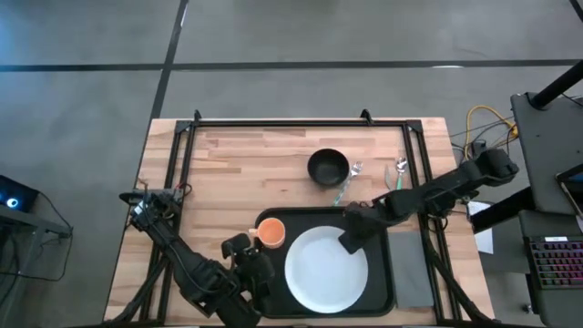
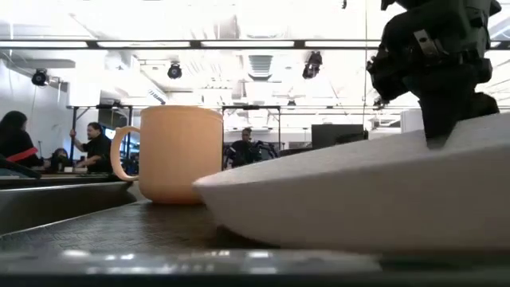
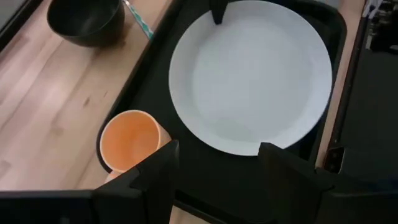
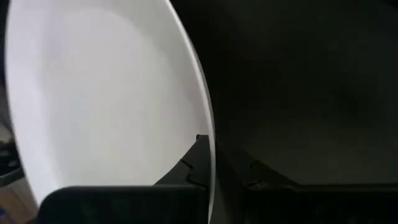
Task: Set up tray
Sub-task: Put the white plate on the bottom right of the yellow cup on the black serving tray, then put the black bowl on top of the white plate on the black serving tray
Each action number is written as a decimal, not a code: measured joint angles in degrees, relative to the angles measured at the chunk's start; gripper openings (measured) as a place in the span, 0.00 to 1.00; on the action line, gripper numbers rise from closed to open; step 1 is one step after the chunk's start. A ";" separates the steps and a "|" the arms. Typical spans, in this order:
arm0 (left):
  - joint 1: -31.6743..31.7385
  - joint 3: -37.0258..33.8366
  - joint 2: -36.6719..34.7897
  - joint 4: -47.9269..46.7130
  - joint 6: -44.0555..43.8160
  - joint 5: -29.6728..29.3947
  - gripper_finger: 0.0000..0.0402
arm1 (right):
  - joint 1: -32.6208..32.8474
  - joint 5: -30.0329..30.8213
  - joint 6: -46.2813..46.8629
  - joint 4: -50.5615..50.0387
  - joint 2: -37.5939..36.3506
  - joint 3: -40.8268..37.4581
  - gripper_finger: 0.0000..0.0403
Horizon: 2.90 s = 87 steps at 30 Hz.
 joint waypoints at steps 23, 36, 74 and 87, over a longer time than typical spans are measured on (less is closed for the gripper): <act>-0.22 -0.77 0.00 -0.74 -0.87 -1.33 0.50 | 2.08 3.56 -2.29 -0.43 5.62 4.13 0.26; -0.20 -3.03 0.00 -0.36 -2.59 -2.05 0.50 | -4.08 11.92 -6.20 -21.68 -4.14 12.02 0.48; -0.13 -4.32 -0.39 -5.81 -10.89 -5.57 0.50 | -42.24 6.94 -31.28 -8.61 14.56 11.38 0.20; -0.17 -5.05 -1.22 -5.83 -11.52 -5.57 0.50 | -42.16 6.36 -31.54 -8.05 7.91 11.38 0.03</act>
